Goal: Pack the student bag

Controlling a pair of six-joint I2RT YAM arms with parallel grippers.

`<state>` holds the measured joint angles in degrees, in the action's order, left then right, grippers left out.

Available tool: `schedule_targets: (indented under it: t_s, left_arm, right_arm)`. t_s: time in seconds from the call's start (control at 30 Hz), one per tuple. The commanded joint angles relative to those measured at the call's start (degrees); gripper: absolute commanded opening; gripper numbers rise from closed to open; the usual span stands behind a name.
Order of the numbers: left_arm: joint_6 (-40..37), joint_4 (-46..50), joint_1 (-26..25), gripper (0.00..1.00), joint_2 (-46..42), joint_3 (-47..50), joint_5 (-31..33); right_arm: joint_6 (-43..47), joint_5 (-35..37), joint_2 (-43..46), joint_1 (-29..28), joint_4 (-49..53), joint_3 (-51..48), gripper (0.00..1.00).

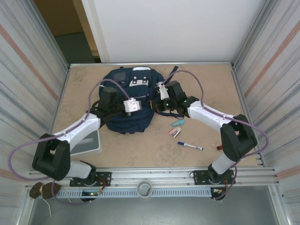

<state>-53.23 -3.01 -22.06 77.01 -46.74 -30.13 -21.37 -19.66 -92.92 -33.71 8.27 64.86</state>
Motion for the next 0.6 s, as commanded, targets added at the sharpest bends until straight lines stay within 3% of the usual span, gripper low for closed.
schedule_targets:
  t_s: [0.0,0.27,0.47,0.57]
  left_arm:
    - [4.1,-4.2,6.2,0.01,-6.8,3.1,-13.7]
    - [4.1,-3.6,8.8,0.01,-7.1,3.2,-20.2]
    - [4.2,-3.3,8.8,0.01,-5.4,2.2,-20.4]
    - [4.4,-3.8,8.8,0.01,-5.4,2.6,-20.5]
  right_arm:
    - [2.0,5.2,-3.6,5.6,7.7,5.5,0.0]
    - [2.8,10.7,-15.6,8.9,16.3,18.5,0.0]
    - [5.1,5.7,-13.9,9.8,16.3,18.1,0.03]
    - [6.1,-0.3,-11.0,11.6,14.3,15.5,0.16]
